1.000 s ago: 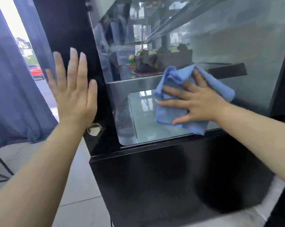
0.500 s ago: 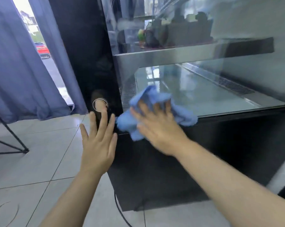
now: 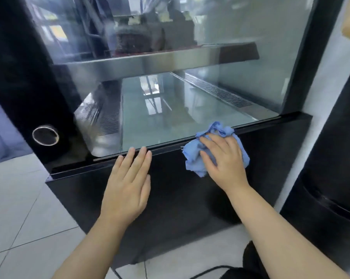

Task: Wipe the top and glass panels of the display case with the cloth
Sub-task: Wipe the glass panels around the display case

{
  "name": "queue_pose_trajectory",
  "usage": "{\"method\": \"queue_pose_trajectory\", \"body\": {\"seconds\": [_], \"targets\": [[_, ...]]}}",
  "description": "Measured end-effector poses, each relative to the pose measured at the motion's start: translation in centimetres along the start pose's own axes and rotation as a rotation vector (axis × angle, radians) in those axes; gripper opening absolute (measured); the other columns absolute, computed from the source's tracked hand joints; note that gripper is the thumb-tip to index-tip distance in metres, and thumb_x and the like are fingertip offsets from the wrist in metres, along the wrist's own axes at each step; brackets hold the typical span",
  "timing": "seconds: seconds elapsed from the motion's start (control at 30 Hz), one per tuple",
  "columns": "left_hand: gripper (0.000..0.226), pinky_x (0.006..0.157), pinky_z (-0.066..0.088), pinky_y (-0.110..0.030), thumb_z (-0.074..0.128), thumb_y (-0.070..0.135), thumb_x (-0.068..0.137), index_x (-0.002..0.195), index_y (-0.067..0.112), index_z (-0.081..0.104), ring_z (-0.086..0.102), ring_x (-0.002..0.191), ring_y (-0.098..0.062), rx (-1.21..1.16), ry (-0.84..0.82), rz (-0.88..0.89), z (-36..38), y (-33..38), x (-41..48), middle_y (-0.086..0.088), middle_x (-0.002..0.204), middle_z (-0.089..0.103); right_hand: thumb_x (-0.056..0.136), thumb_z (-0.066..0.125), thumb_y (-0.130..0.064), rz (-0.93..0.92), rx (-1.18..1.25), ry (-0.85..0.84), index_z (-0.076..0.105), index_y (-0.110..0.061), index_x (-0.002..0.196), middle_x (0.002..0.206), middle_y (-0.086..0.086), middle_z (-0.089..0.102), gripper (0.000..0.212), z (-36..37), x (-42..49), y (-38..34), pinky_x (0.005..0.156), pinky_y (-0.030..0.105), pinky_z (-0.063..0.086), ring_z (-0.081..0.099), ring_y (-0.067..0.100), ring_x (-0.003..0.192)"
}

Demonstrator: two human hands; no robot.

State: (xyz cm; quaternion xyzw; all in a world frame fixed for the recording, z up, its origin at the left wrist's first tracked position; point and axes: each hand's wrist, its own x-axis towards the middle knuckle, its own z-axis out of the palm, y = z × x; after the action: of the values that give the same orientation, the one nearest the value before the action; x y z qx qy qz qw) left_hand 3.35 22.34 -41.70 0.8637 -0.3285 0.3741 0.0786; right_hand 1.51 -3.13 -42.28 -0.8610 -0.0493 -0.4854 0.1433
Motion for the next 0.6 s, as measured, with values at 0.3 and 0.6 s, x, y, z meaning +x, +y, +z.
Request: {"method": "queue_pose_trajectory", "body": {"seconds": [0.3,0.6], "targets": [[0.051,0.116,0.015,-0.04,0.032,0.025,0.094,0.14,0.005,0.042,0.029,0.138,-0.028,-0.008,-0.024,0.08,3.5,5.8,4.4,-0.011,0.145,0.042,0.093,0.045,-0.021,0.535,0.104,0.308,0.065,-0.009,0.119,0.123,0.005,0.064,0.035,-1.9,1.4,9.3,0.107,0.024,0.032,0.046,0.018,0.125],[0.052,0.117,0.011,-0.039,0.024,0.031,0.098,0.143,0.01,0.038,0.022,0.142,-0.022,-0.023,-0.07,0.129,2.2,4.6,4.4,-0.006,0.148,0.04,0.102,0.03,-0.02,0.781,-0.259,0.018,0.01,-0.016,0.152,0.16,0.005,0.012,0.055,0.4,4.2,7.5,0.113,0.062,0.01,0.002,0.038,0.145]]}}
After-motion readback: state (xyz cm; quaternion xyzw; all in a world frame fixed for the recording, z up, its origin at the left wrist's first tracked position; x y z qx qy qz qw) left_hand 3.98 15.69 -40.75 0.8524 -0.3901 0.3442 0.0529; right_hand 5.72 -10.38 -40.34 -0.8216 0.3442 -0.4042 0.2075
